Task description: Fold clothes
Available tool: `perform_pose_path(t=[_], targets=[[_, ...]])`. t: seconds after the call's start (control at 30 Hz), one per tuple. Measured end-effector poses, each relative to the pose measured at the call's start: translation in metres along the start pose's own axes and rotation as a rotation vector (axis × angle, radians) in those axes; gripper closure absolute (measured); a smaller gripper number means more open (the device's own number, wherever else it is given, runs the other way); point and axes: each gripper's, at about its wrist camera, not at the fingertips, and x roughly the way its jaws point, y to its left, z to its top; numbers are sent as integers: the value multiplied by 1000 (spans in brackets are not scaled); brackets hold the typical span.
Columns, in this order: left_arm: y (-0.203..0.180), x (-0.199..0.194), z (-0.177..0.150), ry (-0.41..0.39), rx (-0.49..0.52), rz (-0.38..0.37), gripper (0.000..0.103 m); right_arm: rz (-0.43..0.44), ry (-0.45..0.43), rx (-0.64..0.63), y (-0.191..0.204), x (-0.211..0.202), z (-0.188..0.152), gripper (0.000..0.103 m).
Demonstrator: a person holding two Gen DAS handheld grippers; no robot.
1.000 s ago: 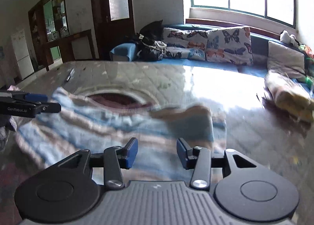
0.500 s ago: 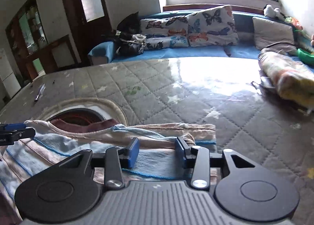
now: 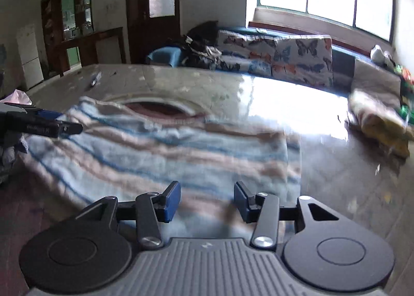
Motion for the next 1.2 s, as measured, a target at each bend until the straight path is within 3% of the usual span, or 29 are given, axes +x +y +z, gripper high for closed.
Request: perform_pose_path(t=[0.63,0.9,1.03,1.2], targets=[[-21,-35,-18,32,29,-64,23,-5,50,-10,-14,-38,-29,56],[-12,-51,-13,3,1,-38,21,-2,25,46,-20,-43,-15,56],[-5,-60,-17,-2,-18,-18,21,43,-4,-10,-3,-44,-7,56],[12,-68,-18,-6,-67,12,21,160,-7,-122,43,-37,9,56]])
